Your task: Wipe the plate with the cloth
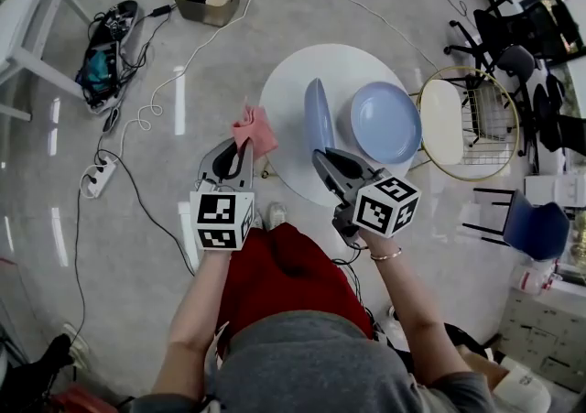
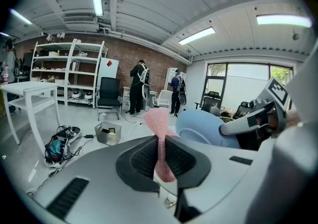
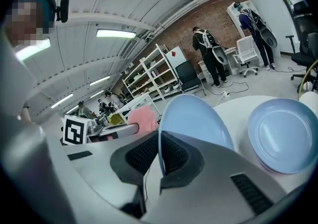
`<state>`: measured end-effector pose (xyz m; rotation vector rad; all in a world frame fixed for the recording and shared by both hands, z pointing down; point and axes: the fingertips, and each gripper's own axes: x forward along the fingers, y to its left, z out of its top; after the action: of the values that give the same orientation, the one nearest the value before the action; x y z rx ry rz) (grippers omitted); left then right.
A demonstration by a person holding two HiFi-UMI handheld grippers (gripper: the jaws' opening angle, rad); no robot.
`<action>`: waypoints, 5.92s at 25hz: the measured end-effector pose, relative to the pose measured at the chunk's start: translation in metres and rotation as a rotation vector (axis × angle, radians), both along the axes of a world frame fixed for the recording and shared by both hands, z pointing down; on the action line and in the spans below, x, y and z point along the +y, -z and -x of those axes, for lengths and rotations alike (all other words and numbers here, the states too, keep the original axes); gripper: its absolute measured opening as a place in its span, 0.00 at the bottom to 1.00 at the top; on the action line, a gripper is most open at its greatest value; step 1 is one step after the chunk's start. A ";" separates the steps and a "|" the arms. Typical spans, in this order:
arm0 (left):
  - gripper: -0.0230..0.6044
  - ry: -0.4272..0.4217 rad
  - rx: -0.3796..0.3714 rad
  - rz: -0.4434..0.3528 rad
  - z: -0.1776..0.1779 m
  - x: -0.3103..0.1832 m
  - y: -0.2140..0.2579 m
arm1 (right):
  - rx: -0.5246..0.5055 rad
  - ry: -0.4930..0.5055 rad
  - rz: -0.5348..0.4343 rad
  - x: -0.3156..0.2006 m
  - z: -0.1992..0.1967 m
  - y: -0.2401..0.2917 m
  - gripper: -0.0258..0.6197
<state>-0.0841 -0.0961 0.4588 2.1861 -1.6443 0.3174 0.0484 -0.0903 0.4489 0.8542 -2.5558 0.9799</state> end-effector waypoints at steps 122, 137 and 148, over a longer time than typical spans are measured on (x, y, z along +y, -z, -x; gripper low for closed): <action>0.09 -0.694 0.075 0.055 -0.160 -0.030 0.069 | -0.881 -0.025 0.139 0.006 -0.083 0.098 0.09; 0.09 -0.521 -0.073 0.174 -0.105 -0.075 -0.001 | -0.897 0.036 0.122 0.004 -0.074 0.111 0.09; 0.09 -0.431 -0.124 0.277 -0.068 -0.088 -0.039 | -0.905 0.008 0.169 -0.002 -0.071 0.105 0.09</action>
<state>-0.0158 -0.1838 0.4973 2.3174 -1.0876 0.7645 0.1197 -0.0925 0.3441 0.3800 -3.0739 1.8779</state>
